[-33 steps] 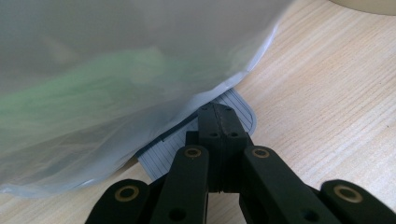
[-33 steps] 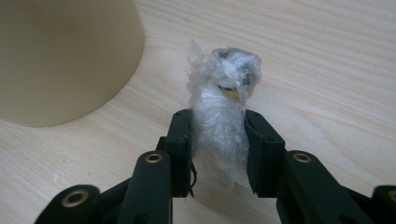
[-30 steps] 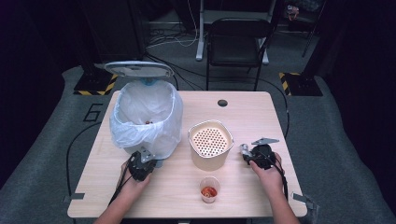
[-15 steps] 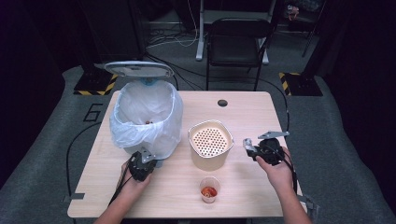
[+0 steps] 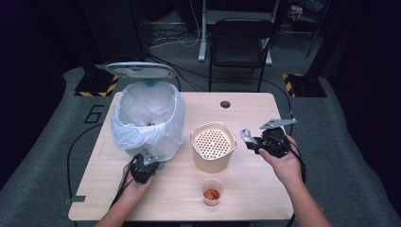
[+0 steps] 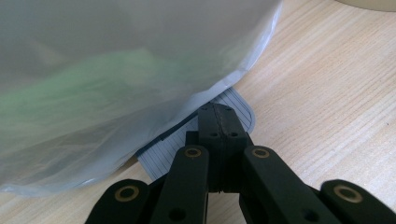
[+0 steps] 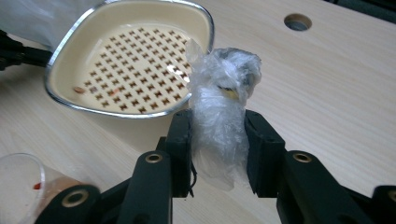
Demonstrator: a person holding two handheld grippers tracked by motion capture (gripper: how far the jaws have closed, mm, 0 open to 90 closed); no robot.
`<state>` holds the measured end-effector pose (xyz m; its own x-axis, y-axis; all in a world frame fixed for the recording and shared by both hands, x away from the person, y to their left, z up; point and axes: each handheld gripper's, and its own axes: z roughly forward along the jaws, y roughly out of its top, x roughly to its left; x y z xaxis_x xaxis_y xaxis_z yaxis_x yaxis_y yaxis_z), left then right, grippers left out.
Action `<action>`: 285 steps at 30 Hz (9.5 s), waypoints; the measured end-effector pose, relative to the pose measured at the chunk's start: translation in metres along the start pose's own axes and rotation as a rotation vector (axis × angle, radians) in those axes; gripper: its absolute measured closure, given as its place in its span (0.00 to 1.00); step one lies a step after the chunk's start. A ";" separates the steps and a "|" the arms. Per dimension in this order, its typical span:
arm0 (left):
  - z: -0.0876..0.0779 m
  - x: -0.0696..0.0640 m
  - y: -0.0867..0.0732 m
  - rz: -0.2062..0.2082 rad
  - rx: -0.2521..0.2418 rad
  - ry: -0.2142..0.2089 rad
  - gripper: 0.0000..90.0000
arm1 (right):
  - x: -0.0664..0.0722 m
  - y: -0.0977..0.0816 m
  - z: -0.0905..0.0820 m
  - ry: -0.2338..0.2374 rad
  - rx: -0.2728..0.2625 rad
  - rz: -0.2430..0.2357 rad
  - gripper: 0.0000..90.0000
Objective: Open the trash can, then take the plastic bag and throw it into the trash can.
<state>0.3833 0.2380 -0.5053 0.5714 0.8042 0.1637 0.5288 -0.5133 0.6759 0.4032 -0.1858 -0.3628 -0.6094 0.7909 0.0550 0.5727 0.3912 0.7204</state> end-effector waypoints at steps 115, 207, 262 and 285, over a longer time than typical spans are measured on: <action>0.000 -0.001 -0.001 -0.046 0.002 -0.036 1.00 | 0.170 0.214 0.113 0.263 -0.098 -0.296 0.49; 0.001 -0.005 -0.001 -0.047 -0.012 -0.007 1.00 | 0.100 -0.073 0.062 0.132 -0.036 -0.228 0.23; 0.001 -0.006 -0.001 -0.045 -0.011 -0.002 1.00 | -0.019 -0.080 0.029 -0.149 -0.074 0.044 0.13; 0.001 -0.006 -0.001 -0.048 -0.011 -0.002 1.00 | 0.014 0.005 0.072 -0.054 -0.064 0.000 0.71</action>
<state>0.3801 0.2330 -0.5079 0.5472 0.8269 0.1296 0.5488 -0.4714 0.6904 0.4374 -0.1389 -0.4082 -0.5777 0.8161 0.0189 0.5358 0.3616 0.7630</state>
